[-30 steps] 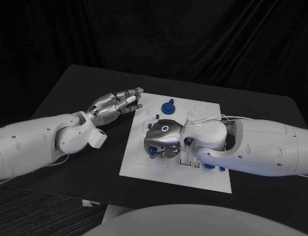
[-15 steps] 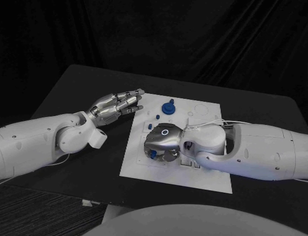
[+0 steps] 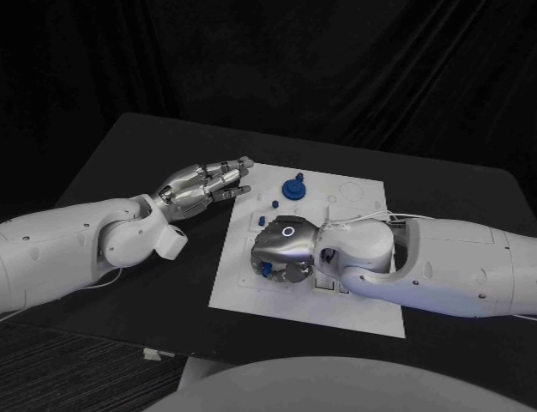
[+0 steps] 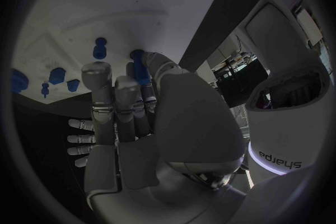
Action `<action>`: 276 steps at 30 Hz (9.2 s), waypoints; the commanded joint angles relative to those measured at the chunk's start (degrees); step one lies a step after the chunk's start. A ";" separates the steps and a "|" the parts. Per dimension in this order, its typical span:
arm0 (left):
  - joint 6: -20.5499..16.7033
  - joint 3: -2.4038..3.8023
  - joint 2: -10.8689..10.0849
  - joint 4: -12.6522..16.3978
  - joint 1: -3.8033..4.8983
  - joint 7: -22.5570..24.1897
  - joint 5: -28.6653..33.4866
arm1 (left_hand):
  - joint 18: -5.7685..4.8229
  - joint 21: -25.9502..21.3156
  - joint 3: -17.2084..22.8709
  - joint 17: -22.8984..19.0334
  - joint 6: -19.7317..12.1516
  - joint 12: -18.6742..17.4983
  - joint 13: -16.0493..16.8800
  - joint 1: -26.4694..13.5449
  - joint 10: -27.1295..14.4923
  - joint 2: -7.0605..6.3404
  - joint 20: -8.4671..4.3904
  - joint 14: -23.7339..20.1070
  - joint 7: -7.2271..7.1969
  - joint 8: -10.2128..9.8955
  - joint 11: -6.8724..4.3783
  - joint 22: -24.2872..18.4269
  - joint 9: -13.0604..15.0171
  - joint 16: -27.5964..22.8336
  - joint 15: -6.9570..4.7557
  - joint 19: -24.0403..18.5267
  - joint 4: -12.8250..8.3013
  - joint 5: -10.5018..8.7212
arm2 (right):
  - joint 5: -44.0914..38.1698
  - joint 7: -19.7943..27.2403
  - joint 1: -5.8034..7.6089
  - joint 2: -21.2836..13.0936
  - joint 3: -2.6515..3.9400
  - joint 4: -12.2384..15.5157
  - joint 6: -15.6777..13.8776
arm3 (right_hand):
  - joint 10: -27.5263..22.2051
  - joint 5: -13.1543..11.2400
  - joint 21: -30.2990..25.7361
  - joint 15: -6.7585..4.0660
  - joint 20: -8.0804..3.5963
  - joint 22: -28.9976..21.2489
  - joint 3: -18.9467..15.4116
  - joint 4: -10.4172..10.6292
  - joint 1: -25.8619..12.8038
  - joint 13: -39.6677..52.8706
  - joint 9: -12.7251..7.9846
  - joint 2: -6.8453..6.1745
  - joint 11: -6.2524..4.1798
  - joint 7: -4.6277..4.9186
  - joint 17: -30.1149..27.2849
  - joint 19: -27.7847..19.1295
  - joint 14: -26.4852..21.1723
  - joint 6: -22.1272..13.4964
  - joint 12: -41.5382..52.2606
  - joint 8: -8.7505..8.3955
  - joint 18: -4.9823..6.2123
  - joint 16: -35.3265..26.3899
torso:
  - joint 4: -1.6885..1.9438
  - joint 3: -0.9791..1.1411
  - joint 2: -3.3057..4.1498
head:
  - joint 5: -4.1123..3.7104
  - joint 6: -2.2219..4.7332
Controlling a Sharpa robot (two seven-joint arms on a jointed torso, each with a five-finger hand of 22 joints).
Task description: Assemble the parts on the task board
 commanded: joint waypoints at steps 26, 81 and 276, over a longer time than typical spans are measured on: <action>1.00 0.06 0.03 -0.19 -0.11 -0.35 0.27 | 0.53 0.02 0.59 -0.10 0.49 -0.32 -0.09 -0.09 -0.48 0.81 0.37 -0.01 0.03 0.47 0.21 -0.14 0.10 -0.24 0.50 -0.25 0.11 0.36 | 12.86 2.46 5.15 -8.45 -0.24 2.61 -15.79 | -29.63 -15.89 -13.77 2.05 2.57 3.25 -17.84 11.17 -8.32 -1.19 -8.67 -7.01 2.64 -6.15 -6.27 -5.49 -5.82 -24.04 -1.60 -3.14 1.22 -4.77 | -0.03 -0.01 -0.11 | -0.58 -0.01; -1.44 0.05 -0.56 0.86 -0.11 2.29 0.28 | 0.54 -0.46 2.04 -0.19 1.62 2.49 0.40 0.60 0.14 0.29 -1.85 -0.12 0.52 1.37 1.48 -1.90 0.24 -0.43 -2.07 -1.26 0.15 2.12 | 40.61 -36.90 10.77 -25.83 -0.33 8.47 24.25 | 19.61 -14.14 46.51 -5.52 -4.44 14.06 -13.35 9.70 -36.44 84.75 5.27 4.97 -7.63 -6.53 36.69 7.71 9.74 10.69 82.48 6.10 -6.80 30.29 | -0.32 -0.21 -0.10 | -3.99 -0.01; 2.28 0.05 0.01 -0.48 -1.57 -1.40 0.28 | 0.59 -0.39 2.97 -0.19 0.42 2.42 0.31 0.82 -0.13 0.54 -0.93 -0.12 0.68 1.20 1.95 -1.79 0.08 -0.43 -1.06 -1.17 0.21 2.20 | 35.79 -23.52 0.43 -18.68 -0.32 7.79 10.51 | 19.61 -21.93 39.68 -6.21 -5.00 12.00 -21.40 5.49 -17.29 84.75 64.68 3.23 -9.04 -7.95 27.89 5.23 8.09 -2.50 82.48 51.64 -5.26 26.67 | -0.33 -0.11 0.02 | -2.71 -0.01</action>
